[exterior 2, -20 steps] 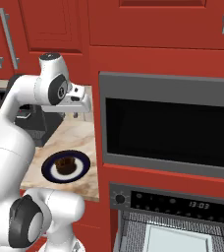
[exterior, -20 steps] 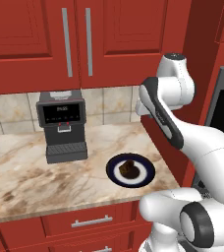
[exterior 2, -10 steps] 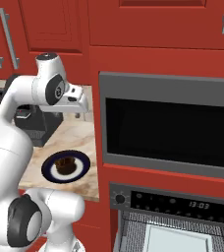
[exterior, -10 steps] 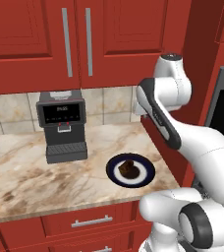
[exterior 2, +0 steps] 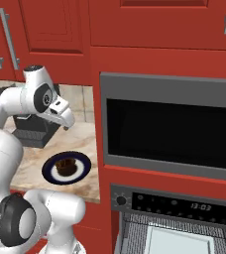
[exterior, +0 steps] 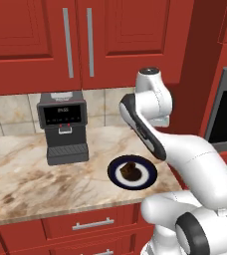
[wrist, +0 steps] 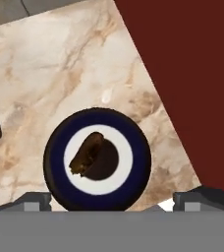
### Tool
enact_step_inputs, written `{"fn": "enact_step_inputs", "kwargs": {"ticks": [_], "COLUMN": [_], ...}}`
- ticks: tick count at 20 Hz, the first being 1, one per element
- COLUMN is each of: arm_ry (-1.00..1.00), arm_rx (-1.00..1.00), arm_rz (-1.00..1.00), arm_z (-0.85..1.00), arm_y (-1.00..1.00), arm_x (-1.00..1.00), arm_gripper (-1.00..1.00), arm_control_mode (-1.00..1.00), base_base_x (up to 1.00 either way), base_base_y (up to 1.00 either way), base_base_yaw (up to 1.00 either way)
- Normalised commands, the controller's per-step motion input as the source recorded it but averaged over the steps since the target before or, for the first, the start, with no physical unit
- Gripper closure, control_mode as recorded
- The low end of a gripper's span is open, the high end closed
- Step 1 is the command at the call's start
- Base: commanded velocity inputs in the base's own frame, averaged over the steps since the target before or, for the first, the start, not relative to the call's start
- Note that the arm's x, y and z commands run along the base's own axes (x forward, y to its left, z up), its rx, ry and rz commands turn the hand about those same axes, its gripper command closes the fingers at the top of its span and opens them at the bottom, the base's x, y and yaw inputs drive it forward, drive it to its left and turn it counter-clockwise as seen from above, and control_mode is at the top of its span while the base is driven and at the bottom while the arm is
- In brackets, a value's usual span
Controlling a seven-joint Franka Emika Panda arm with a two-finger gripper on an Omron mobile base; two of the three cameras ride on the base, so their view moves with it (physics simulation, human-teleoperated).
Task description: Place the sweet potato on the bottom rack of the oven.
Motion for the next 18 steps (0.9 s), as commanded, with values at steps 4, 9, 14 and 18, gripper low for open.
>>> {"fn": "enact_step_inputs", "kwargs": {"ticks": [4,9,14,18], "arm_ry": [0.08,0.04,0.00,0.00], "arm_rx": [0.39,0.17,0.00,-0.04], "arm_rz": [-0.31,-0.22,-0.15,-0.06], "arm_z": [-0.63,-0.79,-0.60,-0.56], "arm_y": [-0.23,0.13,0.34,0.04], "arm_x": [0.26,0.05,0.18,0.24], "arm_gripper": [-1.00,-1.00,-1.00,-1.00], "arm_control_mode": [-1.00,-1.00,-1.00,-1.00], "base_base_x": [0.00,0.00,0.00,0.00], "base_base_y": [0.00,0.00,0.00,0.00], "base_base_yaw": [0.00,0.00,0.00,0.00]}}
